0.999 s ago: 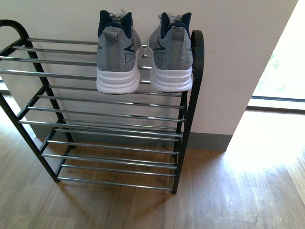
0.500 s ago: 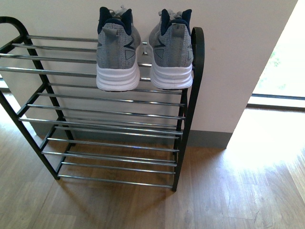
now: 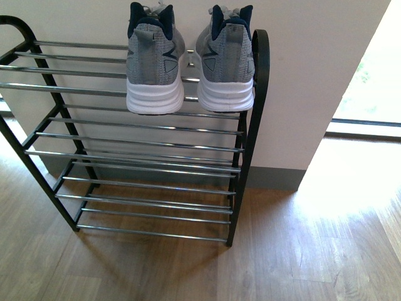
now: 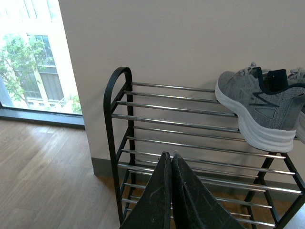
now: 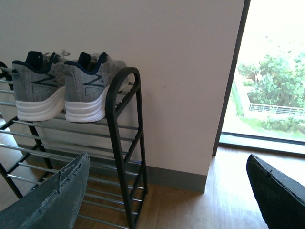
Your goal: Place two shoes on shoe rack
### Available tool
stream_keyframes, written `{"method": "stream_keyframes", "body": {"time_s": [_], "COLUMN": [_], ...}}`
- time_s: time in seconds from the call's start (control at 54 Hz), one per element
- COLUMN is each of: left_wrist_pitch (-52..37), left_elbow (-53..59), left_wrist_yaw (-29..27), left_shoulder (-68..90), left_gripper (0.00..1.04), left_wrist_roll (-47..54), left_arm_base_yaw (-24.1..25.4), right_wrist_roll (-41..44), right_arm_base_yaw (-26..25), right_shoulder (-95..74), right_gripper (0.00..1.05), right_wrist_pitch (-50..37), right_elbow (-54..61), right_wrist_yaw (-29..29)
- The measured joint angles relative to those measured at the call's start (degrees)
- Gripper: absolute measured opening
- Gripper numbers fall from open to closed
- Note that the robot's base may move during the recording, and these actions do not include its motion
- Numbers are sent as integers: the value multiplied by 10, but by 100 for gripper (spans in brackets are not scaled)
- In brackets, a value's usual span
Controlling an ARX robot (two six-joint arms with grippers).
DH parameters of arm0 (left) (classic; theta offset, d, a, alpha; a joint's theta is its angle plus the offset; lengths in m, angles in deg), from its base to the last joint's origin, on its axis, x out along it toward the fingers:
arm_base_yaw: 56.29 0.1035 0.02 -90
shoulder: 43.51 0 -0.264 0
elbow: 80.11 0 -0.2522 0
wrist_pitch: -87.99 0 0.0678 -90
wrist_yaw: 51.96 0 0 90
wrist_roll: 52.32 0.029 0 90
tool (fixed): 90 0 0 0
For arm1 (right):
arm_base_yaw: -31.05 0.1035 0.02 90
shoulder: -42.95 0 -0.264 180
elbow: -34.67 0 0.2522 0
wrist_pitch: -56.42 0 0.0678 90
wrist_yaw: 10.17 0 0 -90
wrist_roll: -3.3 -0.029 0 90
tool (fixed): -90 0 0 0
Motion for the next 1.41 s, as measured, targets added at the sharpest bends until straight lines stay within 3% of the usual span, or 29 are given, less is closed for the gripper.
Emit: {"method": "stream_keyframes", "body": {"time_s": [0.629,0.759,1.092,1.184,1.406], "left_wrist_pitch": [88,185,189,189,189], "left_elbow": [25,25,25,25,25], "left_wrist_yaw": [0,0,0,0,0], "left_shoulder": [-121,-208,-213,-213,-213], "left_gripper": [1,1,1,14,66], "left_wrist_roll": [0,0,0,0,0], "left_arm_base_yaw": [0,0,1,1,1], "right_wrist_roll": [0,0,0,0,0], "right_arm_base_yaw": [0,0,0,0,0], "right_shoulder": [0,0,0,0,0], "right_gripper": [96,96,96,96,96], "right_wrist_pitch": [0,0,0,0,0], "right_elbow": [0,0,0,0,0], "right_wrist_yaw": [0,0,0,0,0]}}
